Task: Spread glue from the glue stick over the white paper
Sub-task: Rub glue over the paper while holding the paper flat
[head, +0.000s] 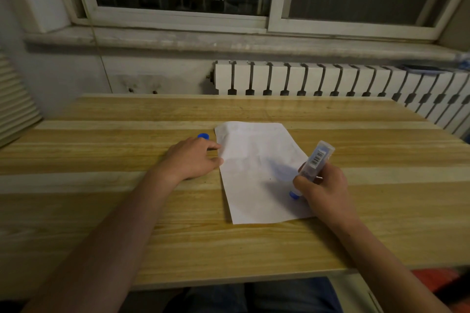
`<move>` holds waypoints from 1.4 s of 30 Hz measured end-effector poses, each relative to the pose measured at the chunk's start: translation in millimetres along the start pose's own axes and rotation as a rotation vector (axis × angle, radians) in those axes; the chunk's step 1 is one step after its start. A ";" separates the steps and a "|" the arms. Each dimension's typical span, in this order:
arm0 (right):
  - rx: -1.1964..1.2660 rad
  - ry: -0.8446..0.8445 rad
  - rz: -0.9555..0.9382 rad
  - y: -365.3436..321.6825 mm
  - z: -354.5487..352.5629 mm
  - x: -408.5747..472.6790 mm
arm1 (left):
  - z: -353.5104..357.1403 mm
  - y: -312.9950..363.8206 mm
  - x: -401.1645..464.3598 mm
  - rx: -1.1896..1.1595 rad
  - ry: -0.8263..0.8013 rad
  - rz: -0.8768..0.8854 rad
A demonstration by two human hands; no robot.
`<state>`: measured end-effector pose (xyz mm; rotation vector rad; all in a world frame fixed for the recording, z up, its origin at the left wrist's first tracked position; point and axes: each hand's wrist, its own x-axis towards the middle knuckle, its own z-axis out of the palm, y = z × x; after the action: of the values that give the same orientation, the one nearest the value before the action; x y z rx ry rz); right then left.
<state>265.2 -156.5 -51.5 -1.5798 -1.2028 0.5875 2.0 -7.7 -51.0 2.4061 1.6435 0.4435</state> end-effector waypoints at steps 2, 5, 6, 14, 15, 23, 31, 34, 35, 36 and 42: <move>-0.007 0.005 0.001 2.2 -2.9 1.1 | 0.2 -0.3 0.1 0.000 0.002 0.000; -0.009 0.021 0.016 4.4 -6.6 1.9 | 1.0 -0.8 0.4 -0.002 0.001 -0.001; -0.011 0.024 0.022 4.9 -7.9 2.0 | 1.2 -1.2 0.5 -0.003 0.003 -0.002; -0.035 0.054 0.031 7.3 -18.7 4.3 | 0.4 -0.4 -0.3 -0.002 0.005 -0.004; -0.041 0.060 0.031 7.9 -20.4 4.4 | 0.3 -0.3 -0.4 -0.001 0.002 -0.002; -0.049 0.110 0.037 12.8 -32.4 7.2 | 1.2 -0.8 0.5 -0.001 -0.004 -0.001; -0.062 0.161 0.043 14.3 -36.5 7.7 | 1.8 -1.8 1.1 -0.016 -0.002 0.004; -0.072 0.169 0.058 12.3 -36.6 6.8 | 0.8 -0.5 0.5 -0.011 -0.002 0.005; -0.079 0.168 0.068 12.2 -36.6 7.1 | 0.6 -0.3 0.4 -0.013 -0.002 0.004; -0.089 0.168 0.074 12.1 -36.6 7.0 | 0.4 -0.3 0.4 -0.016 -0.002 0.003; -0.099 0.182 0.075 12.1 -36.8 5.5 | 0.1 0.4 0.2 -0.011 0.003 0.006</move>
<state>302.8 -166.9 -48.3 -1.7284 -1.0538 0.4270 2.4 -7.6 -50.9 2.4041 1.6313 0.4558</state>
